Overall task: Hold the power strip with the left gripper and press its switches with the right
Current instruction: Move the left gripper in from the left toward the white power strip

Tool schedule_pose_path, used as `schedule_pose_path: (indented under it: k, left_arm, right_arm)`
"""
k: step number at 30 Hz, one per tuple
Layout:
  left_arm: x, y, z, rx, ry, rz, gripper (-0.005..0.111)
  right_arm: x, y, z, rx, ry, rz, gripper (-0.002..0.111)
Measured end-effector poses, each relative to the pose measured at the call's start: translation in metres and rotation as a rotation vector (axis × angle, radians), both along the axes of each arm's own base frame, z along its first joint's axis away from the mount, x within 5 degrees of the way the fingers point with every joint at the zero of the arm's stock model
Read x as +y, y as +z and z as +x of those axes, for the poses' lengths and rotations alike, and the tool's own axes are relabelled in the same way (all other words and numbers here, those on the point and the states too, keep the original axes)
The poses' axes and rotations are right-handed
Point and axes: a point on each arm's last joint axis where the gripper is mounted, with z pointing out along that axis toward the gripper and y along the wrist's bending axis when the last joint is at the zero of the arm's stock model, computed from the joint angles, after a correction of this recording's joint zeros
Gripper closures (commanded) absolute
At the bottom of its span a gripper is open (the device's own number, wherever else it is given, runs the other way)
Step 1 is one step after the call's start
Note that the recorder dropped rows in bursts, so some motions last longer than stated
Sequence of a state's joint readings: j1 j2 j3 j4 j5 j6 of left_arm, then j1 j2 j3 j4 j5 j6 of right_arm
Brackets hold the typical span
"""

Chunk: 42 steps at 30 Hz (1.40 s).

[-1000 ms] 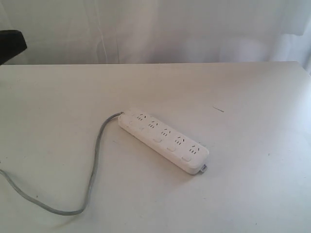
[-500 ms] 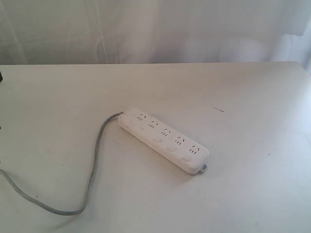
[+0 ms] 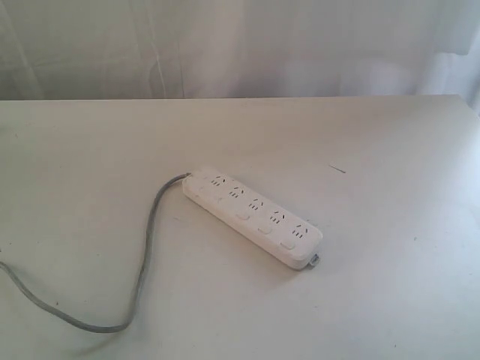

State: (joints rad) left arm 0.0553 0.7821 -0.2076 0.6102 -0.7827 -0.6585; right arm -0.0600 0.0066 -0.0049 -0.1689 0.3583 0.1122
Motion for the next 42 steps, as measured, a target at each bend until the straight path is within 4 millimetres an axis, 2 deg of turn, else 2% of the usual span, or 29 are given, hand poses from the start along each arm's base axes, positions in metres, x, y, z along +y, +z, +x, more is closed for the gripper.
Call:
schedule_pose_path:
  k: [4, 10, 15, 19, 33, 36, 42]
  left_arm:
    - [-0.008, 0.007, 0.001, -0.009, -0.089, 0.053, 0.107]
    - [-0.024, 0.049, 0.006, -0.044, -0.290, 0.005, 0.107]
    - [-0.037, 0.070, 0.001, -0.025, -0.470, 0.020, 0.107]
    - [-0.044, 0.066, -0.006, 0.027, -0.585, 0.059, 0.107]
    - [-0.052, 0.065, -0.016, 0.025, -0.724, 0.079, 0.107]
    - [-0.051, 0.068, -0.014, 0.015, -0.704, 0.036, 0.107]
    - [-0.039, 0.069, -0.001, 0.131, -0.507, -0.172, 0.107]
  right_arm:
    - [0.000, 0.000, 0.000, 0.000, 0.000, 0.000, 0.108]
    - [0.000, 0.000, 0.000, 0.000, 0.000, 0.000, 0.108]
    - [0.000, 0.000, 0.000, 0.000, 0.000, 0.000, 0.108]
    - [0.000, 0.000, 0.000, 0.000, 0.000, 0.000, 0.108]
    - [0.000, 0.000, 0.000, 0.000, 0.000, 0.000, 0.108]
    - [0.000, 0.000, 0.000, 0.000, 0.000, 0.000, 0.108]
    - [0.000, 0.000, 0.000, 0.000, 0.000, 0.000, 0.108]
